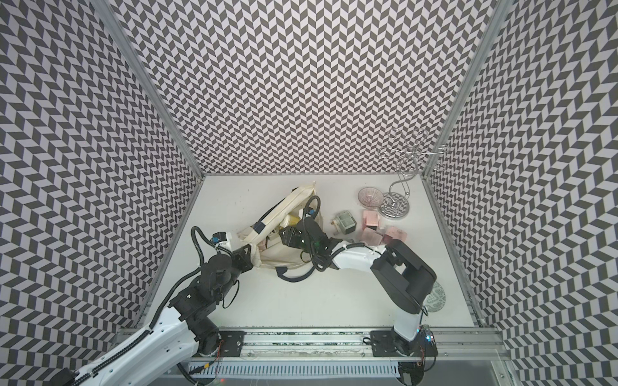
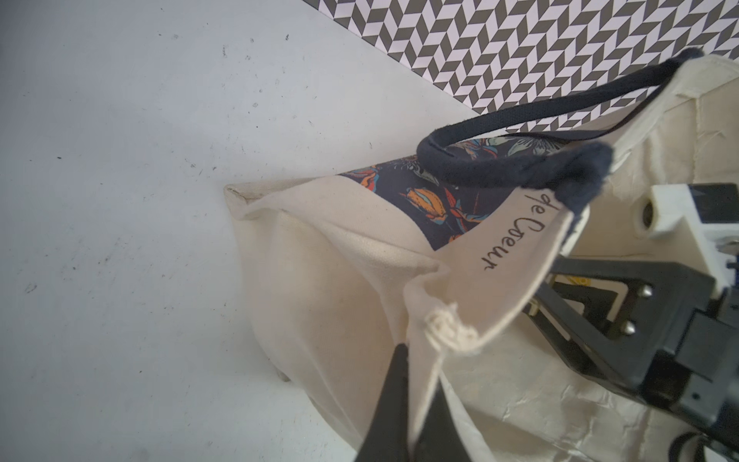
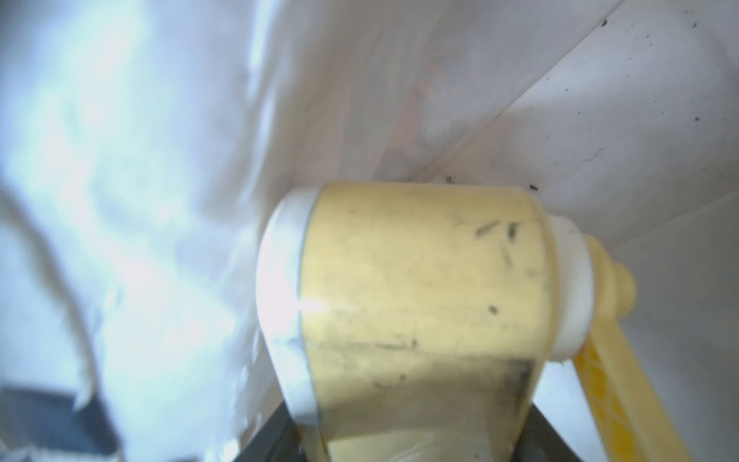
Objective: Take out the pencil sharpeners from the tote bags
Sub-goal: Pick up the pencil sharpener from the canvas bag, then place the pencil sharpener at the center of the board.
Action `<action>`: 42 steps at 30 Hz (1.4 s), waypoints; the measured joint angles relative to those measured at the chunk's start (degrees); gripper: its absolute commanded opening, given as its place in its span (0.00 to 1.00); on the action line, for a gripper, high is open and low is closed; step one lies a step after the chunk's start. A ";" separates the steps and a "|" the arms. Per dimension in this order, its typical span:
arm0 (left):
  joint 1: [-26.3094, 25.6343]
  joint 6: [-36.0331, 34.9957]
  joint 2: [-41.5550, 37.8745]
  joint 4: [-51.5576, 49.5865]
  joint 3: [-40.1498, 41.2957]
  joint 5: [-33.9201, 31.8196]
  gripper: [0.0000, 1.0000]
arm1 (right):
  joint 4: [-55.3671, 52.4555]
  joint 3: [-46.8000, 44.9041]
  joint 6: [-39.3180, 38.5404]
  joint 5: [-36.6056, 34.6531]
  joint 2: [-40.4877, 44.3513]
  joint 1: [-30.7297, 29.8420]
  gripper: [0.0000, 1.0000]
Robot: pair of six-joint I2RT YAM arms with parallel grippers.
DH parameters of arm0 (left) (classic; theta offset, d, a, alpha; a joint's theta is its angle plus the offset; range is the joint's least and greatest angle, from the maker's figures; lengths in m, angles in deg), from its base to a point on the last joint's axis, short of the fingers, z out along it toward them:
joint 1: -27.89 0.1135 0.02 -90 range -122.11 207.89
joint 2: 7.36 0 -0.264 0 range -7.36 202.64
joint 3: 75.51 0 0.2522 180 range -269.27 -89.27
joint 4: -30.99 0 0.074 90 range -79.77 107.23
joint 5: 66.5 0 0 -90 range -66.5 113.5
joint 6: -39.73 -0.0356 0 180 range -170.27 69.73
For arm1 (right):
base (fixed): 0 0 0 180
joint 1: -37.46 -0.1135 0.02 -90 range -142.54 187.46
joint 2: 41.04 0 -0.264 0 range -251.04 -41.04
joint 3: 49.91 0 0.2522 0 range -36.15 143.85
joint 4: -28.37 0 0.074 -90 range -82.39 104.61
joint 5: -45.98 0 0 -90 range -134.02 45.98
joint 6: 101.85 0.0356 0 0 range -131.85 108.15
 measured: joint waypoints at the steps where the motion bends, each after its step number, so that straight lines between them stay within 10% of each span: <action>1: 0.00 -0.02 0.22 0.22 -0.17 0.00 0.00 | 0.04 -1.22 -1.51 -0.09 1.44 -0.46 0.44; 12: 0.00 -0.02 0.72 0.63 -0.26 0.04 0.00 | 0.04 -5.07 -14.10 -3.52 18.23 -2.51 0.43; 21: 0.00 0.02 0.68 1.31 0.48 0.46 0.00 | -6.34 -9.79 -16.74 -20.90 32.76 -2.29 0.42; 33: 0.00 -0.09 2.75 3.76 0.94 1.14 0.00 | -28.35 -30.21 -1.92 -39.30 53.88 4.50 0.38; 42: 0.00 -0.44 4.46 5.16 0.94 1.62 0.00 | -34.29 -38.45 7.98 -32.46 53.55 12.39 0.39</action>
